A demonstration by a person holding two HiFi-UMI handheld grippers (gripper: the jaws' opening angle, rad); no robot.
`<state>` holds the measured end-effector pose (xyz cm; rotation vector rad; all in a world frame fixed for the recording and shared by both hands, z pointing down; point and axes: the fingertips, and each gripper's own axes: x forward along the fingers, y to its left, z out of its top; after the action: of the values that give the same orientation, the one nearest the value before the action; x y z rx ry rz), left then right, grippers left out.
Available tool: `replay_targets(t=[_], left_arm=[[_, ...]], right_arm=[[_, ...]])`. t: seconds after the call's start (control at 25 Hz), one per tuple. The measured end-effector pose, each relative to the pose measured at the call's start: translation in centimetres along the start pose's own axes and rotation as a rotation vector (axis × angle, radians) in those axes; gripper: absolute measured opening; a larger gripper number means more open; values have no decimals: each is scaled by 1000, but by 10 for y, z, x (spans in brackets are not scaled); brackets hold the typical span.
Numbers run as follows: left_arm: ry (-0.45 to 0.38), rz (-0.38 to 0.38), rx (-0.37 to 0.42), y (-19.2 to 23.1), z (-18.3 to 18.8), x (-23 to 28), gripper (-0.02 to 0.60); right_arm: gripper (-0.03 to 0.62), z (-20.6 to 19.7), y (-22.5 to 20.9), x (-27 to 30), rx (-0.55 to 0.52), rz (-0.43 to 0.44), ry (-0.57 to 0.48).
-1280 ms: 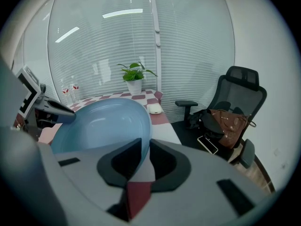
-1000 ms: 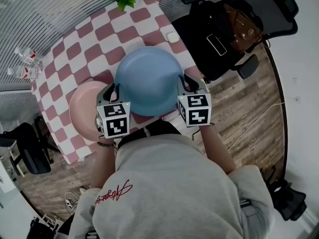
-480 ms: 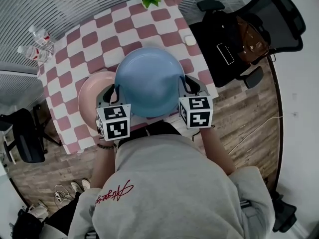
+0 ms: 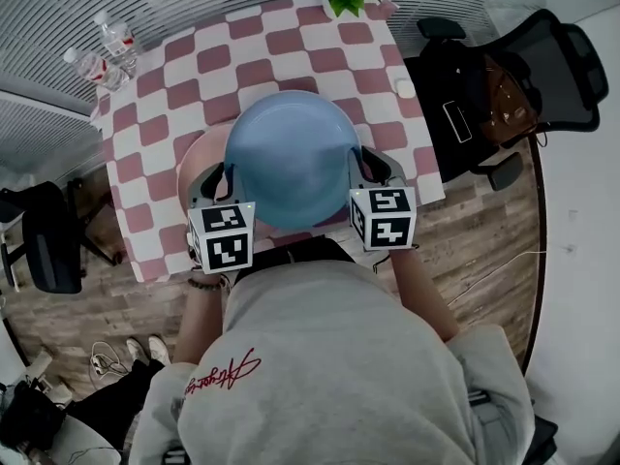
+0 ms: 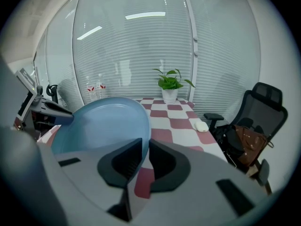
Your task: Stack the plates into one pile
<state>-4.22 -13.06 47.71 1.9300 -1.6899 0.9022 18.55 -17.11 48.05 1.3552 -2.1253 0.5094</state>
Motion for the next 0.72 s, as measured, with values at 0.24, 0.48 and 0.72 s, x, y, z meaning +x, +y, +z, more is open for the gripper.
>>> replay_targets(t=[0.24, 0.48, 0.72], left_arm=[[5, 25, -28, 27, -13, -11, 63], [14, 44, -61, 50, -29, -16, 63], [31, 61, -84, 70, -41, -23, 63]], right_arm=[[55, 5, 30, 8, -30, 34, 14], [55, 10, 56, 16, -58, 60, 19], [55, 12, 80, 22, -82, 83, 29]])
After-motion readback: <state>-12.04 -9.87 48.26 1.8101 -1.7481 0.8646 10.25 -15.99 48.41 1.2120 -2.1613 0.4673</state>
